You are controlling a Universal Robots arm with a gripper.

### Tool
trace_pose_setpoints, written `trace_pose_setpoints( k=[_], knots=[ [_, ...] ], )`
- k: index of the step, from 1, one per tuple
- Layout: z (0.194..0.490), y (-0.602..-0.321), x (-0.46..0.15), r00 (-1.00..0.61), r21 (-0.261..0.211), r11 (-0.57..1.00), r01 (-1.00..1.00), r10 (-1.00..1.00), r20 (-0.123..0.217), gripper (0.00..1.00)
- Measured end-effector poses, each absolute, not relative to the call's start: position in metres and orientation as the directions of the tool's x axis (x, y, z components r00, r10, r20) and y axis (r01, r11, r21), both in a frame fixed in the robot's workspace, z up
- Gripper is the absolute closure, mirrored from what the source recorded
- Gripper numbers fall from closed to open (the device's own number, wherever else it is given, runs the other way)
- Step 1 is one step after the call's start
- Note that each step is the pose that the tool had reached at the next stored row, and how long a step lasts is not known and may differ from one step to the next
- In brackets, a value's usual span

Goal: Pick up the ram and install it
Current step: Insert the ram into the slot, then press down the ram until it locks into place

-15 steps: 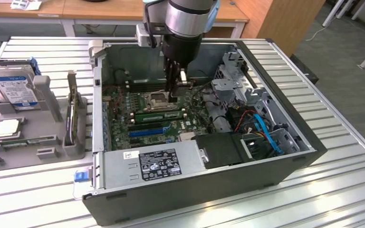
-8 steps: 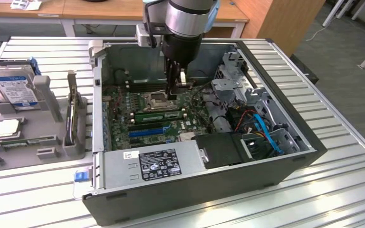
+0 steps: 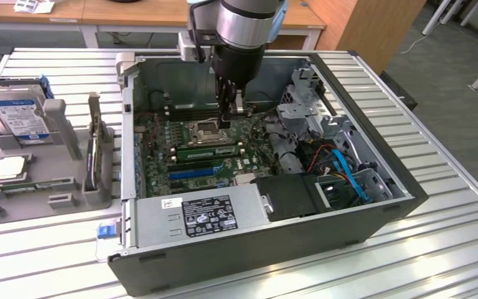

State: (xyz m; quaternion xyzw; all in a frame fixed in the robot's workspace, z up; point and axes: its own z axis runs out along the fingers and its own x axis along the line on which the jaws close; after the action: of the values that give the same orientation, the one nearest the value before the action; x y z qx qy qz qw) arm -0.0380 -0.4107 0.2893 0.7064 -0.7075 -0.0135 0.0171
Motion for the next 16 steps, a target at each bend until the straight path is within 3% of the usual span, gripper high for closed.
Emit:
trace_pose_setpoints(
  k=[16],
  knots=[
    [0.289,-0.411,-0.025,-0.001,0.043,0.002,-0.999,-1.0,0.004,0.89]
  ],
)
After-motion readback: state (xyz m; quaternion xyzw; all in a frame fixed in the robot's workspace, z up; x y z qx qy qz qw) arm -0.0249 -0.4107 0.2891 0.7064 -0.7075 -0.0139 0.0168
